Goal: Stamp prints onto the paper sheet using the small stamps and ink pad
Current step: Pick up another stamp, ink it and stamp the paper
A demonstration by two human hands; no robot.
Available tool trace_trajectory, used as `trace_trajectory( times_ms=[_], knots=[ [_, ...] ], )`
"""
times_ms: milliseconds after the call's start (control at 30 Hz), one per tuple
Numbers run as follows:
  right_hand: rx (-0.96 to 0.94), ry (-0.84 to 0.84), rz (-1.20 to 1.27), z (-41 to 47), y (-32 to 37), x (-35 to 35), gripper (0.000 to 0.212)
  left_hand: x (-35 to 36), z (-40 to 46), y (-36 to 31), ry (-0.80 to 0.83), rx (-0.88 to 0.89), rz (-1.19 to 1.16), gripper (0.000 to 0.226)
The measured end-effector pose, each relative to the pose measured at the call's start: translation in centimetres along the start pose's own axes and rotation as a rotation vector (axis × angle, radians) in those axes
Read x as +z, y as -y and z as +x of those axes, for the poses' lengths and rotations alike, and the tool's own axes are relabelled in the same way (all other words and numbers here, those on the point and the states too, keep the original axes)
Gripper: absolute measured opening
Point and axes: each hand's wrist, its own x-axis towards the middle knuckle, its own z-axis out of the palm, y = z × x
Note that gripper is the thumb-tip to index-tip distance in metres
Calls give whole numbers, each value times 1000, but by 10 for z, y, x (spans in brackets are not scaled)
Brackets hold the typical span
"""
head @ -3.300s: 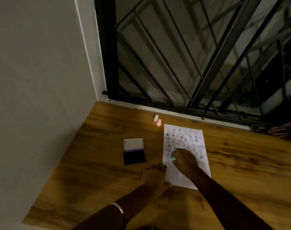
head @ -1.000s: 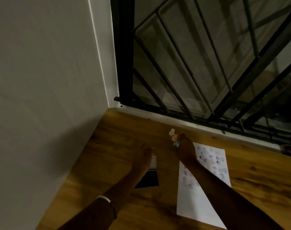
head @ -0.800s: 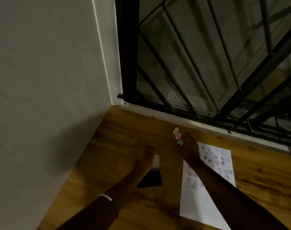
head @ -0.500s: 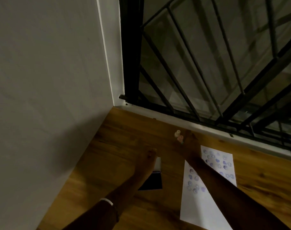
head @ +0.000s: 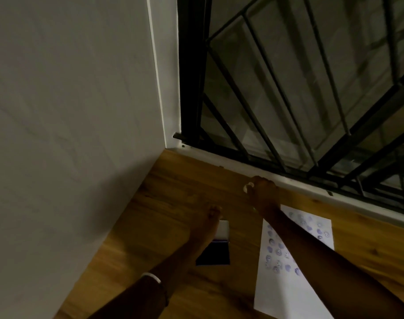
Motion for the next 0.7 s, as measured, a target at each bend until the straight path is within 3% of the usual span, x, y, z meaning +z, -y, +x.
trace_trajectory(
  times_ms=[200,300,533,600,700],
  knots=[
    [-174,-47,218,-44,30,-13,13,-6,-7,-22,183,-139,-318,27],
    [-226,-2,338,-76,43,-9,11,-10,-20,-23,246,-186,-378,14],
    [-105,78,427,-128,51,8,10,-18,-55,-9,248,-202,-361,29],
    [-125,102,463,-139,52,9,10,-21,-67,-5,230,-224,-322,28],
    [-165,102,476,-152,55,7,9,-23,-82,-1,215,-232,-283,43]
  ],
)
